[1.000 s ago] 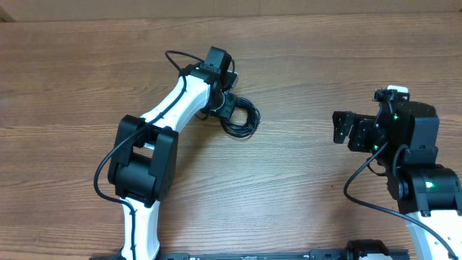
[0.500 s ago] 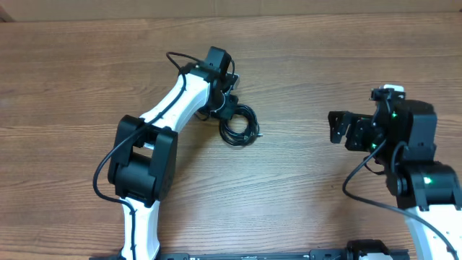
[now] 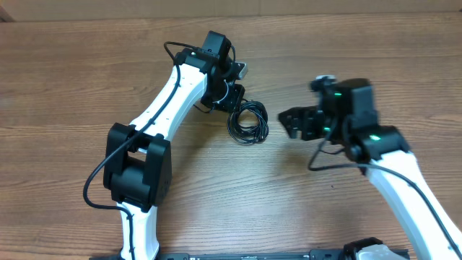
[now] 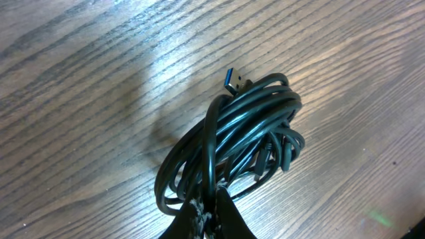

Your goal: Untangle cables

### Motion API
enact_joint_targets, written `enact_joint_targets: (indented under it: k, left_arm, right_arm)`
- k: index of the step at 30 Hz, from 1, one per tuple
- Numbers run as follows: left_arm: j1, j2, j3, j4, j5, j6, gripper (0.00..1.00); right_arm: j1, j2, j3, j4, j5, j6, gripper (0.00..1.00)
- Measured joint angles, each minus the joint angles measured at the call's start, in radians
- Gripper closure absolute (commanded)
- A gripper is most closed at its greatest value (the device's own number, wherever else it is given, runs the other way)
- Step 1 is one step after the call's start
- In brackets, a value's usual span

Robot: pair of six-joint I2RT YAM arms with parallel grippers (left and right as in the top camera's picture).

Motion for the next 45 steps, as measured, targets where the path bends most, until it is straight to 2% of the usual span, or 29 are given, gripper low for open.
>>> enact_joint_targets:
  k: [5, 10, 12, 16, 19, 31, 35, 45]
  left_arm:
    - [0.000, 0.000, 0.000, 0.000, 0.008, 0.000, 0.96]
    - [0.000, 0.000, 0.000, -0.001, 0.008, 0.000, 0.94]
    - [0.000, 0.000, 0.000, 0.000, 0.002, 0.000, 0.69]
    - [0.000, 0.000, 0.000, 0.011, -0.020, -0.006, 0.49]
    - [0.000, 0.000, 0.000, 0.027, -0.031, -0.003, 0.39]
    - [0.000, 0.048, 0.000, 0.117, -0.045, -0.006, 0.40]
    - [0.000, 0.080, -0.001, 0.124, -0.056, -0.006, 0.44]
    - [0.000, 0.168, -0.009, 0.113, -0.059, -0.007, 0.61]
  right_arm:
    - [0.106, 0.167, 0.000, 0.083, 0.027, 0.000, 0.19]
    - [0.153, 0.305, 0.000, 0.142, 0.066, 0.029, 0.22]
    - [0.158, 0.334, 0.000, 0.159, 0.089, 0.056, 0.22]
    - [0.158, 0.362, 0.000, 0.169, 0.135, 0.096, 0.23]
    - [0.158, 0.364, 0.000, 0.176, 0.153, 0.109, 0.24]
    - [0.158, 0.364, 0.000, 0.177, 0.165, 0.123, 0.26]
    - [0.158, 0.364, 0.000, 0.177, 0.165, 0.124, 0.26]
    - [0.158, 0.364, 0.000, 0.178, 0.165, 0.124, 0.26]
